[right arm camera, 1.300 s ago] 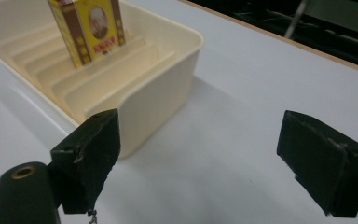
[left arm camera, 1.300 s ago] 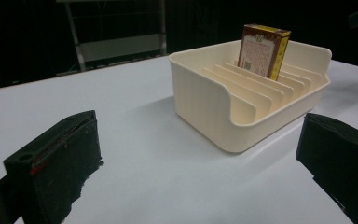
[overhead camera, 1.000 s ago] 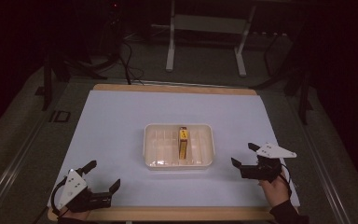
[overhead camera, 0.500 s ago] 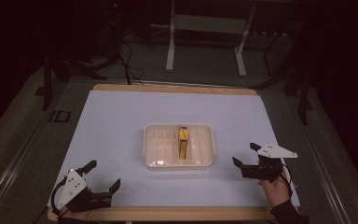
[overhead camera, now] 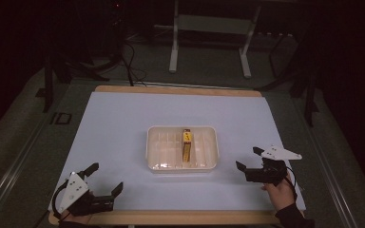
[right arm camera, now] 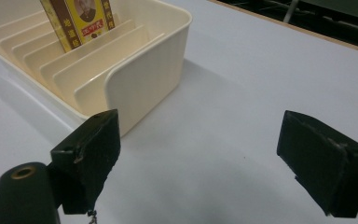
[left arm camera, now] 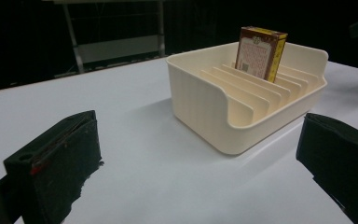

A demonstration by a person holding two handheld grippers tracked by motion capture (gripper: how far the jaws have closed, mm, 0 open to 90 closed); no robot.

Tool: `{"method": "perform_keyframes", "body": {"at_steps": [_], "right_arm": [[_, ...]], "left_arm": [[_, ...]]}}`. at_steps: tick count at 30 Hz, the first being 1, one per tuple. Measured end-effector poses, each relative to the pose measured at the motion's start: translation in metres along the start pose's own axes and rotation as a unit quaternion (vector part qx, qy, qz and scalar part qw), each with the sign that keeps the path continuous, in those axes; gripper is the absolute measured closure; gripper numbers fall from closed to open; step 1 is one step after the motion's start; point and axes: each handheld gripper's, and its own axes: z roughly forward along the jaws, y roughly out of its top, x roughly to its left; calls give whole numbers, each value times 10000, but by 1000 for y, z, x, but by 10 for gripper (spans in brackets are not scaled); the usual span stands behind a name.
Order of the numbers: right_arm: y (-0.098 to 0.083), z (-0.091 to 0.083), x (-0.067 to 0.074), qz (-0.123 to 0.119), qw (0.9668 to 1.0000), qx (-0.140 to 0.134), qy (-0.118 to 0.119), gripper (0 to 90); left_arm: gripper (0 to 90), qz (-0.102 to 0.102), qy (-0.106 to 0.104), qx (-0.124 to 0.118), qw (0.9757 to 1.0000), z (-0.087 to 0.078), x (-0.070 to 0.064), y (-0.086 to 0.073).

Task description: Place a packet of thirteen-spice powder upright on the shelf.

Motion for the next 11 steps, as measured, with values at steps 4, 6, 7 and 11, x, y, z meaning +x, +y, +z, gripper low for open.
{"method": "perform_keyframes", "body": {"at_steps": [4,6,7,11], "right_arm": [[0,0,0,-3,10000,7,-5,134],[0,-1,0,10,10000,4,3,134],[0,-1,-1,11,10000,4,0,134],[0,-1,-1,25,10000,8,22,134]], "left_arm": [[0,1,-1,-6,10000,0,0,0],[0,2,-4,-6,10000,0,0,0],[0,8,-8,0,10000,0,0,0],[0,8,-6,-3,10000,0,0,0]]}}
